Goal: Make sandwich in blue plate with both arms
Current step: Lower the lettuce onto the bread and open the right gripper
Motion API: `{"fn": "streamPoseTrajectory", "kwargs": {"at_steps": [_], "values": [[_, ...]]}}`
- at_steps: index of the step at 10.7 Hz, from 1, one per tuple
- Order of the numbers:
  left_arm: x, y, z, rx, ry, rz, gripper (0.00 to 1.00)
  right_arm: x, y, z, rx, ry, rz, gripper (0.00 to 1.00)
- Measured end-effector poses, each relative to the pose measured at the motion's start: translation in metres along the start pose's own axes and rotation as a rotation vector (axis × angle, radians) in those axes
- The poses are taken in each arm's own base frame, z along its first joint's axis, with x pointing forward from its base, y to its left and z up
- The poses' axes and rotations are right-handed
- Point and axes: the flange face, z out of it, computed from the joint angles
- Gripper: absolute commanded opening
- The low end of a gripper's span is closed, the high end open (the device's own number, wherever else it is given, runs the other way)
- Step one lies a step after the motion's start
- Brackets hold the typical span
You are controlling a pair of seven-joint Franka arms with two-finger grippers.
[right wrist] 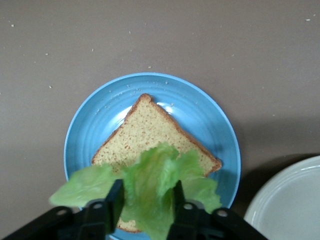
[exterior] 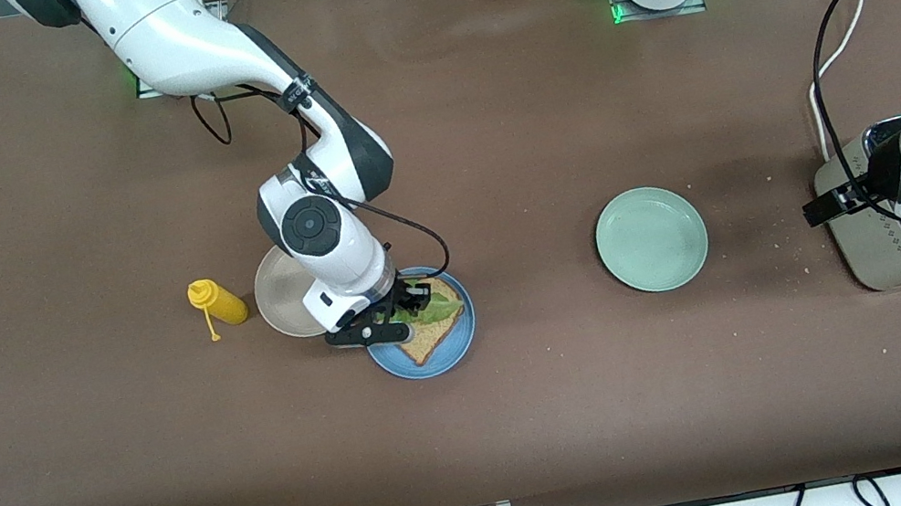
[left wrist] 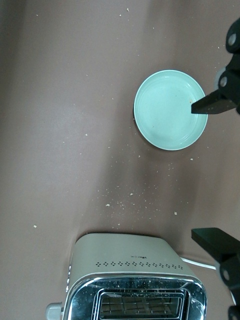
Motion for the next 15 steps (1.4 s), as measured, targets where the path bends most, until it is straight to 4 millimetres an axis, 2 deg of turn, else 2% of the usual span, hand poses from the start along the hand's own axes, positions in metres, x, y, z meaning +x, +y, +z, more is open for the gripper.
{"fn": "streamPoseTrajectory", "kwargs": {"at_steps": [6, 10, 12, 15], "values": [[0.0, 0.0, 0.0, 0.0, 0.0, 0.0, 1.0, -0.001, -0.003, -0.001, 0.003, 0.008, -0.007, 1.0], [0.0, -0.001, 0.0, 0.0, 0.0, 0.001, 1.0, 0.011, 0.009, -0.007, -0.015, 0.029, -0.082, 1.0], [0.001, -0.003, 0.0, 0.0, 0.0, 0.0, 1.0, 0.022, 0.025, -0.022, -0.018, 0.04, -0.131, 1.0], [0.003, -0.011, 0.0, 0.001, 0.0, 0.013, 1.0, 0.037, 0.069, -0.075, -0.04, 0.006, -0.205, 1.0]]}}
